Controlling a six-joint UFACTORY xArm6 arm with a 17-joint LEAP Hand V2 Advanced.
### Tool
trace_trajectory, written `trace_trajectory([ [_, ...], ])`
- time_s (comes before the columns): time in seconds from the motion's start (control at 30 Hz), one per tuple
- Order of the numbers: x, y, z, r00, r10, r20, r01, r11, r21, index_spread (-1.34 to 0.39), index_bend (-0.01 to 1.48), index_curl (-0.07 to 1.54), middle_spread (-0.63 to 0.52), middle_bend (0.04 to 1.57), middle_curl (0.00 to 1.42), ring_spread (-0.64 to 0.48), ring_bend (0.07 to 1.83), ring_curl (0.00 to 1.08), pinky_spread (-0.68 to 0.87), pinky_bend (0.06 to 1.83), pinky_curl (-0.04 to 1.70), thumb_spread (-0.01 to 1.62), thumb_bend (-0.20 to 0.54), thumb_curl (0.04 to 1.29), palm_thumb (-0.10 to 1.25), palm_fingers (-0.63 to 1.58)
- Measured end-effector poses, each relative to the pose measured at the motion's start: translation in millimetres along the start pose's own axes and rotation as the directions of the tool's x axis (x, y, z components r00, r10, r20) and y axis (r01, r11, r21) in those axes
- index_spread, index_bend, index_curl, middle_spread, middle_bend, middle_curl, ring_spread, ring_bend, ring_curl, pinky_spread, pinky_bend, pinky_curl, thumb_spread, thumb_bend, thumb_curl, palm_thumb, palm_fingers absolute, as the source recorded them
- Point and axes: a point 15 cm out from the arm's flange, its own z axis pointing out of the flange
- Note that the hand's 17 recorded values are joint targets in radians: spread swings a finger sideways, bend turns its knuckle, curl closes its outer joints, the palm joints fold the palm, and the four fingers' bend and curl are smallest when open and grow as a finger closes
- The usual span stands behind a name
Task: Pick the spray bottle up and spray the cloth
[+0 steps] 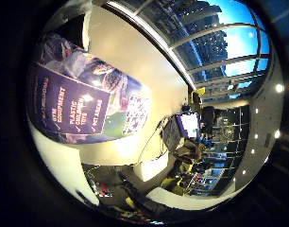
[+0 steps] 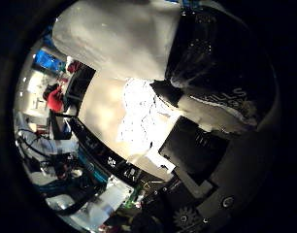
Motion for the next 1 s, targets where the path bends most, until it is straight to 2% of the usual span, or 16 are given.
trace_trajectory([
  [0.23,-8,2,10,0.996,0.075,0.038,-0.074,0.997,-0.011,-0.24,1.11,0.94,-0.13,1.4,0.77,-0.25,1.31,0.88,-0.17,0.99,1.55,0.98,-0.016,0.7,1.04,1.1],
  [0.5,-50,-34,-19,0.951,0.192,0.244,-0.212,0.976,0.058,-0.24,1.11,0.94,-0.13,1.4,0.77,-0.25,1.31,0.89,-0.17,1.0,1.55,0.97,-0.015,0.71,1.04,1.1],
  [0.73,-120,-83,-49,0.827,0.24,0.509,-0.34,0.933,0.113,-0.24,1.11,0.94,-0.13,1.4,0.77,-0.25,1.31,0.89,-0.17,1.0,1.54,0.97,-0.015,0.72,1.03,1.1],
  [0.87,-152,-106,-59,0.741,0.237,0.628,-0.4,0.907,0.13,-0.24,1.11,0.94,-0.13,1.4,0.77,-0.25,1.31,0.89,-0.16,1.0,1.54,0.97,-0.016,0.72,1.03,1.1],
  [1.0,-180,-129,-53,0.635,0.235,0.735,-0.456,0.883,0.111,-0.24,1.12,0.94,-0.13,1.4,0.77,-0.25,1.31,0.89,-0.16,1.0,1.54,0.98,-0.014,0.72,1.03,1.1],
])
